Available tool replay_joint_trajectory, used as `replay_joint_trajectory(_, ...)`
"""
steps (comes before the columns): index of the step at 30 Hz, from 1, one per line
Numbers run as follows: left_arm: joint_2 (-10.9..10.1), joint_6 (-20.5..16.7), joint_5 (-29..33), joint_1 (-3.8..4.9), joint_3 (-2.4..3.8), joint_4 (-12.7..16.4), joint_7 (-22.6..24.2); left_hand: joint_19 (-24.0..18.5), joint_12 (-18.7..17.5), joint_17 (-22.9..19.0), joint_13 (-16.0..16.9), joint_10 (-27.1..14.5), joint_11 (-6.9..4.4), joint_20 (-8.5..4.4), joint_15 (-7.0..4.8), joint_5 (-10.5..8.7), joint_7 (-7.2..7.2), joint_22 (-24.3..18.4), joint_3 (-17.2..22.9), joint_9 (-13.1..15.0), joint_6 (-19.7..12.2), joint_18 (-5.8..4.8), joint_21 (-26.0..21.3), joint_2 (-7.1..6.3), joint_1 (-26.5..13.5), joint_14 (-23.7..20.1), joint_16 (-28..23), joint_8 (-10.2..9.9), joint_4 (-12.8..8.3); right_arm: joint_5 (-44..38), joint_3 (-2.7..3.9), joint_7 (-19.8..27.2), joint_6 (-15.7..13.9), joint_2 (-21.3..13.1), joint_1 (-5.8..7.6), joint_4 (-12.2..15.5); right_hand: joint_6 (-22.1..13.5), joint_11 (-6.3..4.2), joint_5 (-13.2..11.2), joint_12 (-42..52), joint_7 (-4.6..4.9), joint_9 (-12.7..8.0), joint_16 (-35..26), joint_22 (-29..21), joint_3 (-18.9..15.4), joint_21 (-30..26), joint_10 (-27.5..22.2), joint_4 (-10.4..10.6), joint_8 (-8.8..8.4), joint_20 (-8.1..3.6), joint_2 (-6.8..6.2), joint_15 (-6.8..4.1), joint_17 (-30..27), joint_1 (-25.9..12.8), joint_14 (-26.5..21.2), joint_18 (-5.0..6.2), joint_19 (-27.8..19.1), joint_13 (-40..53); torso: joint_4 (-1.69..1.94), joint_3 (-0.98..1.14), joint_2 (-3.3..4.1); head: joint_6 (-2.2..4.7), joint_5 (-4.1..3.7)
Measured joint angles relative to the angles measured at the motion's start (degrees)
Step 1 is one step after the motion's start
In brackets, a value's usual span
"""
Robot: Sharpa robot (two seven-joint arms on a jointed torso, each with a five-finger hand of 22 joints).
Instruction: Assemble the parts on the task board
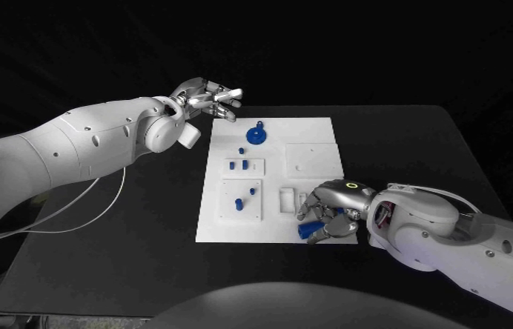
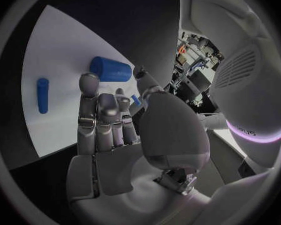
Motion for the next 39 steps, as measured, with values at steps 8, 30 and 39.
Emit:
replay_joint_trajectory(8, -0.2, 0.0, -0.1, 0.0, -0.04, 0.0, 0.0, 0.0, 0.0, 0.0, 0.0, 0.0, 0.0, 0.0, 0.0, 0.0, 0.0, 0.0, 0.0, 0.0, 0.0, 0.0, 0.0, 0.0, 0.0, 0.0, 0.0, 0.0, 0.0, -4.6, -0.05, -1.1, -1.4, -0.2, -0.66, 0.4, -0.2, 0.02, 1.1, 2.3, 0.2, 0.5, 0.9, 1.0, -2.4, 1.0, 0.6, 1.9, 0.0, 0.0, -0.59, 0.0, 0.8, -0.2, 0.0, -0.01, 0.0, 1.8, 0.05, 0.02, 0.0, -0.15, 0.04)
replay_joint_trajectory(30, -0.3, 0.0, -0.3, 0.0, -0.13, 0.0, -0.2, 0.0, 0.0, 0.0, 0.0, 0.0, 0.0, 0.0, 0.0, 0.0, 0.0, 0.0, 0.0, 0.0, 0.0, 0.0, 0.0, 0.0, 0.0, 0.0, 0.0, 0.0, 0.0, -9.3, -0.08, -3.4, -1.0, -0.3, -1.84, -0.2, 1.4, 0.23, 4.4, 2.5, -0.14, 1.0, 0.9, 1.6, -0.8, 1.0, 0.8, -0.1, 0.01, -0.01, -0.58, -0.01, 1.1, -0.2, 0.0, 0.0, 0.0, 1.8, 0.1, -0.04, 0.02, -0.5, 0.02)
replay_joint_trajectory(39, -0.3, 0.0, -0.4, 0.0, -0.15, 0.0, -0.2, 0.0, 0.0, 0.0, 0.0, 0.0, 0.0, 0.0, 0.0, 0.0, 0.0, -0.2, -0.2, 0.0, 0.0, 0.0, 0.0, 0.38, 0.4, 0.0, 0.0, 0.0, -0.2, -9.8, -0.01, -3.5, -0.5, 0.1, -2.24, -0.8, 3.5, 0.23, 2.0, 3.0, -0.39, 1.1, 0.9, 2.0, 2.0, 1.0, 1.2, -1.1, 0.0, -0.01, -0.58, -0.01, 1.1, -0.2, 0.0, 0.0, 0.0, 1.9, 0.09, -0.01, 0.02, -0.66, 0.02)
